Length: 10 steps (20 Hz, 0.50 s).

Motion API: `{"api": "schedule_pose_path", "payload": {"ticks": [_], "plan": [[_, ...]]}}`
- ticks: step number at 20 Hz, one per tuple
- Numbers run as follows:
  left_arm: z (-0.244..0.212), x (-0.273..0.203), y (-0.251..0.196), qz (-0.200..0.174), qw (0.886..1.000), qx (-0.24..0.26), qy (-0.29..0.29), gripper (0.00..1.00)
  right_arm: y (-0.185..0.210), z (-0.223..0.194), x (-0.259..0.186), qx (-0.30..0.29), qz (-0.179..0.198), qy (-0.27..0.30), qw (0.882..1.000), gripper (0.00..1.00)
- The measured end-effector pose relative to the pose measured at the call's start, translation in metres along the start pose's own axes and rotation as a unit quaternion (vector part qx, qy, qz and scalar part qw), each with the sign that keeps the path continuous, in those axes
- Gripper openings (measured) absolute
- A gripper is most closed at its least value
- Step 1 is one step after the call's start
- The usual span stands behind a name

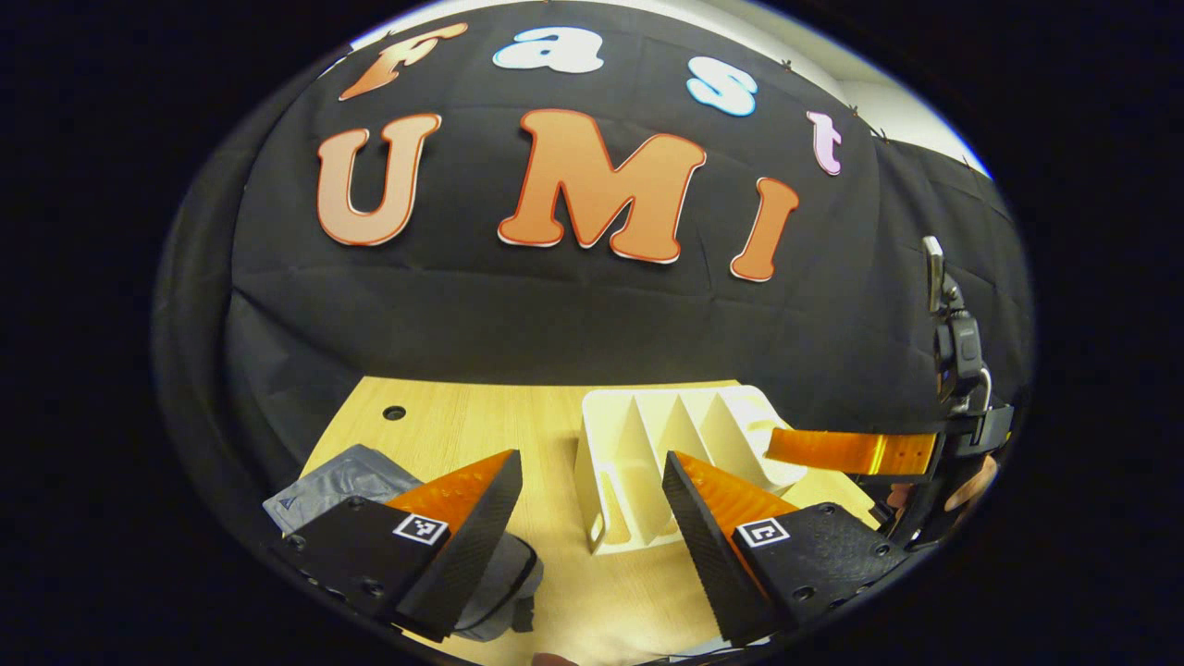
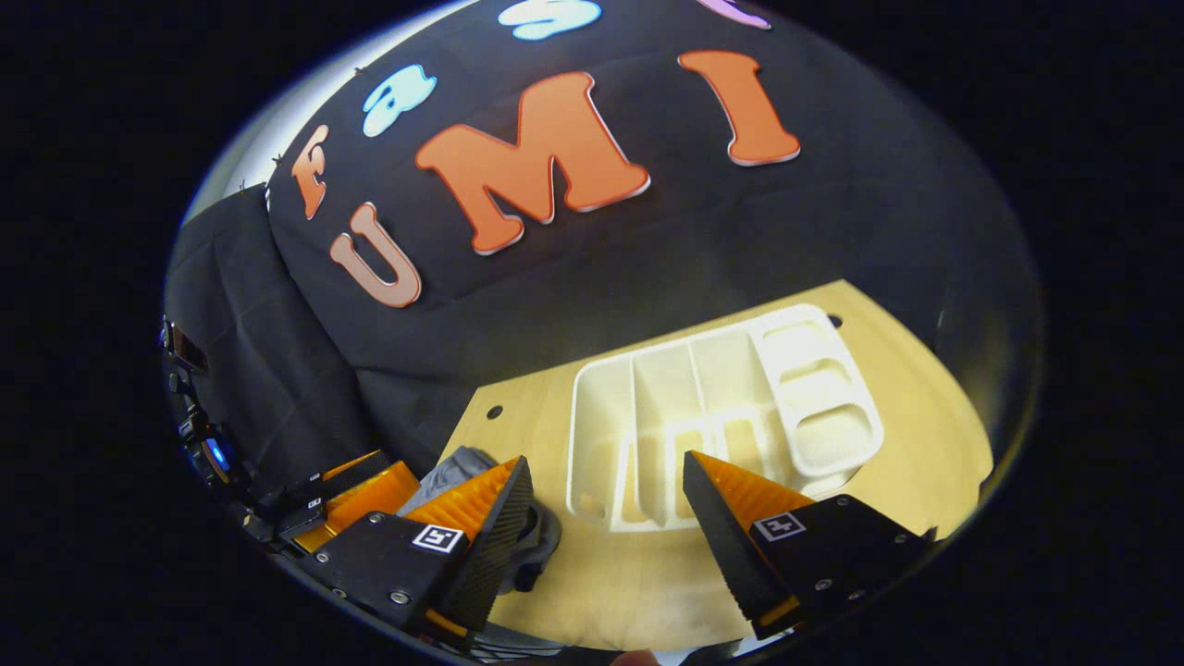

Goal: Open the schoolbag, grab two books from the bookshelf and put them into the schoolbag.

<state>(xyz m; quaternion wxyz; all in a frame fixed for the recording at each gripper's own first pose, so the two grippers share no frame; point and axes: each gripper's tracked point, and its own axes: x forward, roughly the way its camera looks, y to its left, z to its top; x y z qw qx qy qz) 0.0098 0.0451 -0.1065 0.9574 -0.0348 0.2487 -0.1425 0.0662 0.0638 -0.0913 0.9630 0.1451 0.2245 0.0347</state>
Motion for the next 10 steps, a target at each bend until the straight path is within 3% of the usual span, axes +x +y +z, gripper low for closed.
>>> {"api": "schedule_pose_path", "payload": {"ticks": [6, 10], "plan": [[0.057, -0.032, -0.067, 0.046, 0.994, 0.011, -0.096, 0.97, -0.03, 0.069, -0.061, -0.092, -0.023, -0.104, 0.99, 0.98], [0.07, -0.061, -0.096, 0.091, 0.984, 0.015, -0.151, 0.96, -0.038, 0.093, -0.092, -0.112, -0.019, -0.15, 0.982, 0.97]]}}
